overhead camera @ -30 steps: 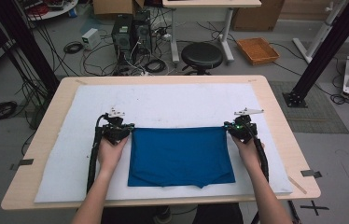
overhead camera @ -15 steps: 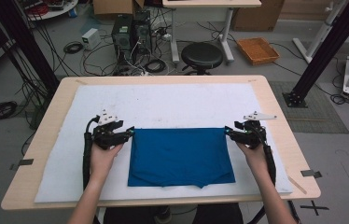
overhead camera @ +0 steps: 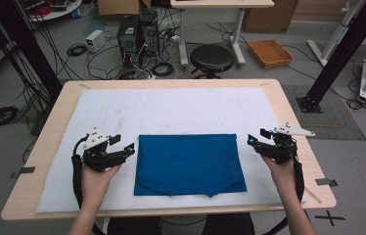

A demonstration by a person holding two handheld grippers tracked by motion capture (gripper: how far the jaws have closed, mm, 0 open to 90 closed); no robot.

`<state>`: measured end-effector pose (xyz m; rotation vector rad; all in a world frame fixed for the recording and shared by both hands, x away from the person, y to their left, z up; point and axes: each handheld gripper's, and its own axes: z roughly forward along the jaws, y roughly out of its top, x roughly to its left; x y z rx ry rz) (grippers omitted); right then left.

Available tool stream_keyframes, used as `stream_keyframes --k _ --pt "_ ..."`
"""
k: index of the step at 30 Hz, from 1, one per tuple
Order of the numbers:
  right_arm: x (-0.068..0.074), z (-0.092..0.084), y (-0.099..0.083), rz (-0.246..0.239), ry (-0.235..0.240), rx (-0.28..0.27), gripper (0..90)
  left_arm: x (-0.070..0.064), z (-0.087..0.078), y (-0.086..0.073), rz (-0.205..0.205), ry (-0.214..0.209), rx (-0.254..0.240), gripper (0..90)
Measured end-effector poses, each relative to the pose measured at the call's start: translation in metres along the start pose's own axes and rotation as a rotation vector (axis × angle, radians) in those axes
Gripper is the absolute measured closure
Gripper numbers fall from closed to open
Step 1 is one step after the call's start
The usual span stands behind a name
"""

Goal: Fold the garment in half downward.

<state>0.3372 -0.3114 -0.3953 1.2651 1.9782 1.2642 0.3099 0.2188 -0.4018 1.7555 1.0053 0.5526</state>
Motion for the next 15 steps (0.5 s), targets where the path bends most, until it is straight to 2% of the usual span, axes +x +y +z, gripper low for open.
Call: stream_keyframes --k 6,11,15 --pt "-0.0066 -0.0019 0.0008 0.017 -0.012 -0.015 40.5 -0.0006 -0.0047 0.0005 0.008 0.006 -0.005 34.0" --pt "-0.0039 -0.0005 0.0001 0.013 -0.012 -0.010 40.5 0.0005 -0.0063 -0.0004 0.003 0.009 -0.005 34.0" --pt "-0.0007 0.0005 0.0028 0.006 -0.005 -0.018 40.5 -0.0036 -0.0071 0.0001 0.009 0.004 -0.008 34.0"
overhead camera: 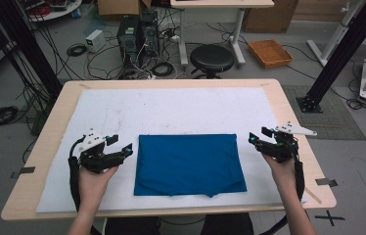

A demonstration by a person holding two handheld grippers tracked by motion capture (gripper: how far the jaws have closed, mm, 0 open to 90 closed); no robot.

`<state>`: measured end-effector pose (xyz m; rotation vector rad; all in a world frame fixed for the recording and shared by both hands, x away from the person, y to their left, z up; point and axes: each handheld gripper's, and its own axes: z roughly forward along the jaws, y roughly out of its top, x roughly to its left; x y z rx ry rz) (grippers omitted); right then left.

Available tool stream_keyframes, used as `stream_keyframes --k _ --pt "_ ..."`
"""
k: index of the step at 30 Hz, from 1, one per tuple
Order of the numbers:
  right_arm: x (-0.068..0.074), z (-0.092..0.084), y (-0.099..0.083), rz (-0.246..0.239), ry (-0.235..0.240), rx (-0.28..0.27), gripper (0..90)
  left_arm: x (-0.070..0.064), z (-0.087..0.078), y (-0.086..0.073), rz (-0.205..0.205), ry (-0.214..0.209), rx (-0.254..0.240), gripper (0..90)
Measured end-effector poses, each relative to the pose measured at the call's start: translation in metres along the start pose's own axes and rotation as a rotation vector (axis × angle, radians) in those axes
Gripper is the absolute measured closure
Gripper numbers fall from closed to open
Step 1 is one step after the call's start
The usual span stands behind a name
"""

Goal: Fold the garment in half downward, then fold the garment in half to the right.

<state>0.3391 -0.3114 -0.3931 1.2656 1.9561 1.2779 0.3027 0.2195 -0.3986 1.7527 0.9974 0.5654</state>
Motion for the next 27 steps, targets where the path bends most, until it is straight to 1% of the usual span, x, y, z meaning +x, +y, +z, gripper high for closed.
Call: stream_keyframes --k 5,9,11,14,16,19,23,27 --pt "0.005 0.005 0.003 -0.016 0.018 0.000 40.5 -0.005 0.000 -0.002 0.008 -0.007 0.003 34.0" --pt "0.008 0.009 0.004 -0.036 0.015 0.003 40.5 -0.010 -0.001 -0.005 0.006 0.008 0.013 34.0" --pt "0.008 0.010 0.005 -0.037 0.013 0.001 40.5 -0.011 -0.002 -0.007 -0.003 0.011 0.013 34.0" --pt "0.010 0.010 0.006 -0.047 0.018 -0.002 40.5 -0.014 -0.003 -0.008 -0.011 0.028 0.024 34.0" --pt "0.011 0.007 0.007 -0.051 0.020 -0.010 40.5 -0.016 -0.006 -0.009 -0.019 0.037 0.015 34.0" --pt "0.013 0.003 0.010 -0.047 0.027 -0.028 40.5 -0.020 -0.012 -0.013 -0.023 0.045 0.017 34.0" --pt "0.018 0.004 0.013 -0.057 0.032 -0.037 40.5 -0.021 -0.019 -0.020 -0.055 0.056 0.005 34.0" --pt "0.022 0.012 0.013 -0.070 0.041 -0.027 40.5 -0.015 -0.020 -0.026 -0.090 0.058 -0.001 34.0"
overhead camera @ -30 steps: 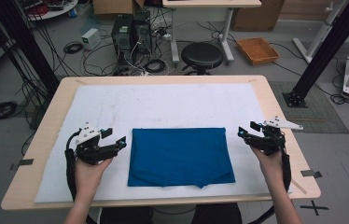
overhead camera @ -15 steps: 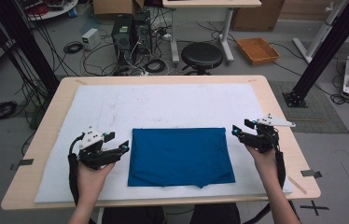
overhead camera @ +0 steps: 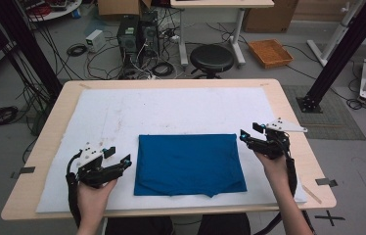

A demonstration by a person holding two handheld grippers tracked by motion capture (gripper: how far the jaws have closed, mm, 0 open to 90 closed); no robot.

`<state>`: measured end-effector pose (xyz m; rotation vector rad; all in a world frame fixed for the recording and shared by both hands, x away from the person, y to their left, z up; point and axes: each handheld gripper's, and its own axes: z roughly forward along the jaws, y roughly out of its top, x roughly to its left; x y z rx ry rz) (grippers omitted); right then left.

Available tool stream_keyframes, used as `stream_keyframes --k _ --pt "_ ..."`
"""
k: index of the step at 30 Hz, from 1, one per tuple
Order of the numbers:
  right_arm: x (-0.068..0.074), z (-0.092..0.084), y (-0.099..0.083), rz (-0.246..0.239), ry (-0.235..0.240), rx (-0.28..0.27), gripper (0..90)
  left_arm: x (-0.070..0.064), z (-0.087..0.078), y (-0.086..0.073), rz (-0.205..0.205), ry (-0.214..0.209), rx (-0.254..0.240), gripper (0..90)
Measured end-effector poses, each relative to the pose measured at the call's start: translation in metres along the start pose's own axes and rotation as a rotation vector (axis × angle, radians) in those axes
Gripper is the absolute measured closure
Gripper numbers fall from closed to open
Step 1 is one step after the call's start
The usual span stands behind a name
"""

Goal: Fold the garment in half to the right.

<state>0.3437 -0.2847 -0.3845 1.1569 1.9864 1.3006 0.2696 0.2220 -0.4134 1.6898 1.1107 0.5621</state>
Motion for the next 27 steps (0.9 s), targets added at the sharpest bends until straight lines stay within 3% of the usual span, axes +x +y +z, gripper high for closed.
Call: stream_keyframes --k 6,11,16,19,22,27 --pt "0.003 0.006 0.000 -0.006 0.003 0.012 40.5 0.006 0.002 -0.004 -0.049 -0.017 0.013 34.0" --pt "0.004 0.004 0.000 -0.011 -0.002 0.008 40.5 0.007 -0.003 -0.011 -0.177 -0.037 0.023 34.2" --pt "0.006 0.002 0.000 -0.014 -0.002 0.003 40.6 -0.011 -0.005 -0.027 -0.245 -0.040 0.084 34.6" --pt "0.008 0.001 0.001 -0.017 0.003 -0.001 40.6 -0.025 -0.004 -0.037 -0.251 -0.044 0.125 34.9" --pt "0.010 0.002 0.002 -0.021 0.008 0.001 40.6 -0.033 0.002 -0.043 -0.293 -0.065 0.145 35.0" --pt "0.014 0.004 0.002 -0.030 0.017 0.000 40.7 -0.039 0.014 -0.047 -0.297 -0.021 0.181 37.5"
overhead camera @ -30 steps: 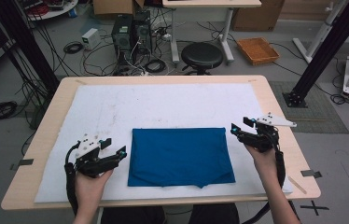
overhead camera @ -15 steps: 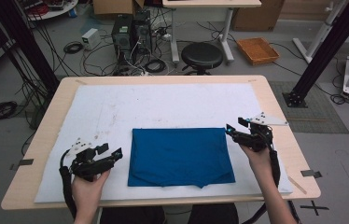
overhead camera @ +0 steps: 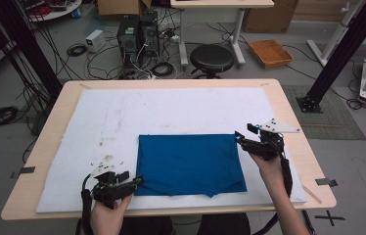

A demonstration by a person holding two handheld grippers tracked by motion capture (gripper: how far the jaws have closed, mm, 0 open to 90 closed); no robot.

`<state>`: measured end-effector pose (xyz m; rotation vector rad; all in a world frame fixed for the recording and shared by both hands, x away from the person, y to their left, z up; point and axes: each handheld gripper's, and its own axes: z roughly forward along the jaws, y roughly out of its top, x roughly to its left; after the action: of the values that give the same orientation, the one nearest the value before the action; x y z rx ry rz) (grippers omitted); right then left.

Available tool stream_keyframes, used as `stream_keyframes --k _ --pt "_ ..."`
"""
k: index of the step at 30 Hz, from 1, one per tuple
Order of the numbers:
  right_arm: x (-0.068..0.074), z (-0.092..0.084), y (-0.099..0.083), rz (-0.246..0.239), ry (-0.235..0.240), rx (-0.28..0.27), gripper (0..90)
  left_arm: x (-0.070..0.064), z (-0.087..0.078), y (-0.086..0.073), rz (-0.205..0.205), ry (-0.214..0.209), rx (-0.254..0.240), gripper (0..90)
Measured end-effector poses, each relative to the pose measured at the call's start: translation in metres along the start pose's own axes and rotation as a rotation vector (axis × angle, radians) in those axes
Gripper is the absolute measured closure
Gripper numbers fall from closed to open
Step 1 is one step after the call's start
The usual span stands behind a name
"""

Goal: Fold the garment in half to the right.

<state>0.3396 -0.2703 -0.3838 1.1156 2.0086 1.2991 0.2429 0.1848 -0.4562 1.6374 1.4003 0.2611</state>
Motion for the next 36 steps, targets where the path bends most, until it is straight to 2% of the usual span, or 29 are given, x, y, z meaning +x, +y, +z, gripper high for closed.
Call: stream_keyframes --k 5,7,9,16,19,22,25,28,29,30,31,34,36 --pt "0.004 0.004 0.000 -0.006 0.011 0.005 40.6 -0.006 0.003 -0.002 0.024 0.056 -0.010 49.8" --pt "0.008 0.006 0.001 -0.009 0.023 0.005 40.6 -0.007 0.004 -0.002 0.008 0.078 -0.016 58.3" --pt "0.012 0.008 0.003 -0.012 0.031 0.007 40.7 -0.007 0.004 -0.002 -0.007 0.078 -0.015 64.0" --pt "0.034 0.022 0.018 -0.035 0.105 0.011 41.3 -0.009 0.006 -0.002 0.014 0.099 -0.011 74.7" --pt "0.045 0.030 0.026 -0.029 0.136 -0.006 42.1 -0.006 0.006 -0.002 -0.008 0.095 -0.015 80.5" --pt "0.056 0.045 0.034 -0.029 0.167 0.006 43.6 -0.003 0.007 -0.001 -0.028 0.076 -0.009 85.9" --pt "0.068 0.063 0.041 -0.020 0.203 0.024 44.5 -0.005 0.008 -0.001 -0.020 0.085 -0.011 86.9" --pt "0.080 0.082 0.047 -0.003 0.241 0.045 45.1 -0.004 0.007 -0.001 -0.034 0.061 -0.014 86.7" --pt "0.084 0.088 0.048 0.003 0.253 0.050 45.1 -0.003 0.006 -0.001 -0.036 0.051 -0.018 82.8" --pt "0.089 0.094 0.050 0.005 0.259 0.058 45.1 -0.003 0.006 -0.001 -0.045 0.041 -0.021 72.9" --pt "0.093 0.100 0.052 0.001 0.267 0.066 45.1 -0.003 0.006 -0.001 -0.053 0.027 -0.022 69.3" --pt "0.108 0.117 0.056 -0.009 0.285 0.092 46.4 -0.002 0.008 0.000 -0.060 0.019 -0.017 66.3" --pt "0.117 0.129 0.059 -0.014 0.302 0.105 47.8 -0.004 0.009 0.000 -0.049 0.033 -0.020 67.3"
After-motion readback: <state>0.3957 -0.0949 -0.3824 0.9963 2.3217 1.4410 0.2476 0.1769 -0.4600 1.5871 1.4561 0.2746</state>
